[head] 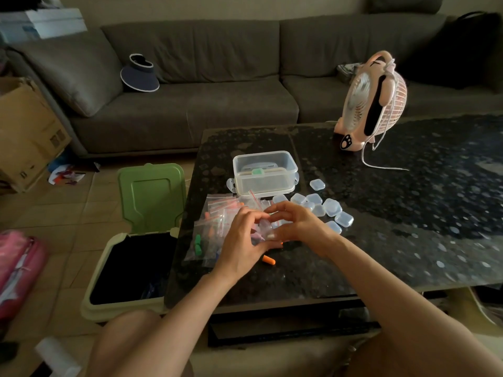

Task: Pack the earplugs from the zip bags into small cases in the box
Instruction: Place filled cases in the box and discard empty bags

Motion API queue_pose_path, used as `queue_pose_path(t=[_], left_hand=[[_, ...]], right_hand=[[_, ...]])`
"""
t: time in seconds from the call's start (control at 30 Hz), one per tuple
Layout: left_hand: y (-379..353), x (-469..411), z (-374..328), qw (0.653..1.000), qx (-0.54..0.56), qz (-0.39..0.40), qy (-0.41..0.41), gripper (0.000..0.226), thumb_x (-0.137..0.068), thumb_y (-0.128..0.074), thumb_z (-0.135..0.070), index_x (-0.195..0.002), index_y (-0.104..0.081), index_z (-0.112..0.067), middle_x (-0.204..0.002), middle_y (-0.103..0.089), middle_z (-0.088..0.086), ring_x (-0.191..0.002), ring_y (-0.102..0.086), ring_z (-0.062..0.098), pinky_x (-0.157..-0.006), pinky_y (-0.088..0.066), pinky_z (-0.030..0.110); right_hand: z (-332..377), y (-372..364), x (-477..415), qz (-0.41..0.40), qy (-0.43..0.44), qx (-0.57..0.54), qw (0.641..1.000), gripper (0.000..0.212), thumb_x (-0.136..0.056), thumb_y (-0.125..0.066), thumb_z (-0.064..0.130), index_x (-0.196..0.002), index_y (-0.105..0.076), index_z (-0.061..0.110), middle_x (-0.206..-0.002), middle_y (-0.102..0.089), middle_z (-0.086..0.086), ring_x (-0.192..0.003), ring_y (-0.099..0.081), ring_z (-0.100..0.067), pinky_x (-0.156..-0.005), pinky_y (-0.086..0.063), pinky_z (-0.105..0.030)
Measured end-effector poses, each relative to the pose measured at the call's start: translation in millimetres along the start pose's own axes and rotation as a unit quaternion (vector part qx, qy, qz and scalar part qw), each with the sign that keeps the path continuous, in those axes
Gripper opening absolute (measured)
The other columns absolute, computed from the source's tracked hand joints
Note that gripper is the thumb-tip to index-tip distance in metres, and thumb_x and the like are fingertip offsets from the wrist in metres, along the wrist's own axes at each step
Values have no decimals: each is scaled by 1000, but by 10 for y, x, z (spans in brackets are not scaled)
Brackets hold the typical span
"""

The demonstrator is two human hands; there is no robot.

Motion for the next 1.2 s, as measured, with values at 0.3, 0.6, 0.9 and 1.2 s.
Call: queue_pose_path(t=[0.3, 0.6, 0.9, 1.2], left_hand=[[30, -1, -16, 1000, -1, -4, 3, 43, -73, -78, -20, -109, -58, -10, -112, -54, -3, -101, -45, -6, -81, -37, -2], [19, 12, 64, 999, -6, 8, 34, 22, -84, -69, -20, -98, -56, -10, -100, -61, 1, -91, -56, 11, -70, -41, 4], [10, -3, 50, 999, -43, 14, 15, 27, -79, -73, -25, -97, -57, -12, -98, -59, -4, -88, -56, 8, -70, -41, 3], [32, 4, 66, 994, -93, 38, 46, 44, -77, -71, -42, -111, -56, -18, -109, -61, -5, -90, -51, 7, -65, -35, 8]], right_hand=[[19, -61, 29, 3, -3, -69, 998, 33, -79, -71, 0, -107, -60, 13, -103, -63, -11, -83, -69, -18, -69, -54, -24], [-76, -112, 21, 25, -52, -88, 994, 38, -82, -69, 4, -118, -55, 3, -103, -65, -18, -91, -69, -31, -84, -57, -38], [-101, -38, 23, -6, -70, -65, 995, 30, -82, -68, 0, -110, -59, 4, -97, -65, -17, -84, -69, -26, -80, -58, -35], [92, 115, 13, -74, 31, -15, 997, 23, -85, -66, 5, -105, -63, 14, -86, -65, -6, -76, -65, -18, -65, -54, -25]])
Point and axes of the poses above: each hand's wrist, its own x-axis away from the middle knuckle, its own y-axis out of the back of the hand, z = x × y, the point moved 8 cm from there along -x, towards the middle knuckle
